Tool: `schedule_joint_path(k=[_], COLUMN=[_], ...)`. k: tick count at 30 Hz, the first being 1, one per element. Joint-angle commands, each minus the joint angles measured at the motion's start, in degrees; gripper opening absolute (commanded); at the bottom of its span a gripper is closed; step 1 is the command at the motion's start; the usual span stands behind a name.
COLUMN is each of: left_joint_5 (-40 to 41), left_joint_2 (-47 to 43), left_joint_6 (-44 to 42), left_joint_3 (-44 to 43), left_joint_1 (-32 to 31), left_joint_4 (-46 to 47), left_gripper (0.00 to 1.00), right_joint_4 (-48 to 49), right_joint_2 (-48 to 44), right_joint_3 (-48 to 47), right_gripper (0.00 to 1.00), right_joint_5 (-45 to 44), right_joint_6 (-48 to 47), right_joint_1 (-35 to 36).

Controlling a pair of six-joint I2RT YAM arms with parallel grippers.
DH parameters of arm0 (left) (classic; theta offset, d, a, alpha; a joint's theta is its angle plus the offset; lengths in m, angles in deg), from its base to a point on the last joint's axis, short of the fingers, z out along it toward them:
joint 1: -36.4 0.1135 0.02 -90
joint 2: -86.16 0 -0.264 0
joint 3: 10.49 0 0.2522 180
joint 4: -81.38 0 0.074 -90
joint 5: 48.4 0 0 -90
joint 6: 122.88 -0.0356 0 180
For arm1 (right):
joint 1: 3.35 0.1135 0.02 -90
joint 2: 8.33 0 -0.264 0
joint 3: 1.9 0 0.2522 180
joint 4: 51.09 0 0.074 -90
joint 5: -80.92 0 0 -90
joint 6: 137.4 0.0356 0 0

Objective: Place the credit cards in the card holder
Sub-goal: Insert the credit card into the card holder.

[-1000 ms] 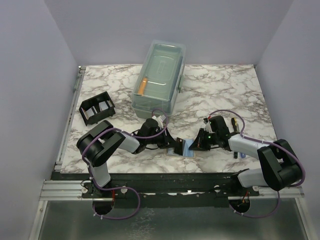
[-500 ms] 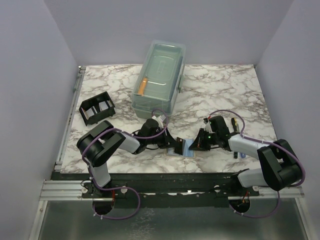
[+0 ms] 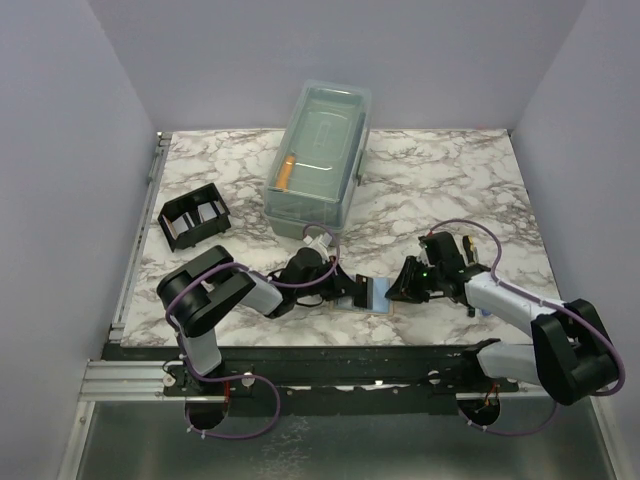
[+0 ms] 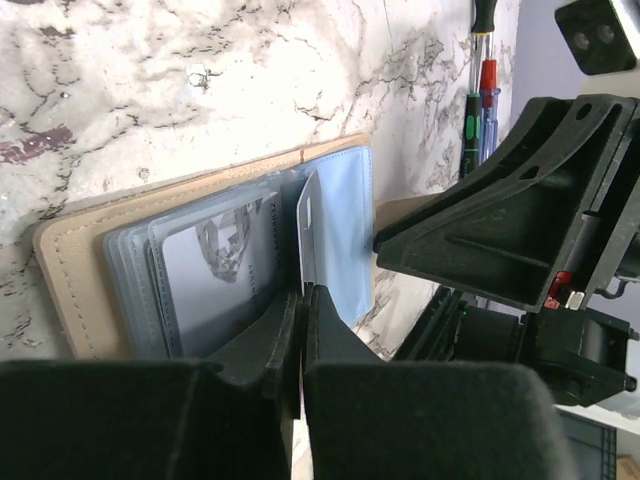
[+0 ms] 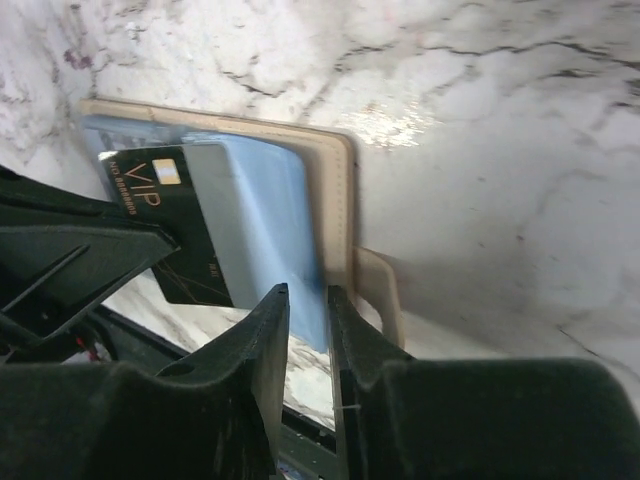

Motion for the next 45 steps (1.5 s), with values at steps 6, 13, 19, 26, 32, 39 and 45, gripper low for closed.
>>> schedule_joint_path(k=[6,13,19,26,32,39,45], left_joint_5=[9.0,7.9,8.5,10.0,8.9,6.1,4.3], left_joint_2=[-2.5,2.3,2.2,-5.8,-7.0,-7.6,-8.3], left_joint_6=[-4.9,-4.2,-5.2,-7.3,-6.2,-5.9,-5.6], left_joint_3=[-0.7,-5.3,-6.4,-4.6,-3.9,-3.6,-3.7], left_joint_1=[-3.6,-6.0,-6.5,-5.9,-4.7,-2.6,-2.0], left_joint_4=[-7.2,-8.9,-9.9,-17.9,-18.5,-18.3,-18.4], left_gripper=[0.32,0.19,0.23,0.77,0.79,0.79,0.79], right_joint_4=[-7.3,-0.5,-0.2,-1.0,-0.6,-0.7,-0.6], right_joint_2=[0.5,3.3,2.0,1.1,1.7,1.5,1.8], right_joint_3=[-1.7,-1.3,-0.3,-0.4,-0.4,-0.8,-1.1], right_gripper=[0.25,0.07,0.05,0.04,0.04,0.04,0.03], right_joint_5=[-5.5,-0.3,-0.7,-0.7,-0.2,0.4,0.9], right_joint_6=[-1.3,-0.9,0.0,-0.9,-1.4,-2.3,-2.5], right_joint_1=[-0.3,-0.2,-0.3,-0.3,-0.2,-0.2,-0.2])
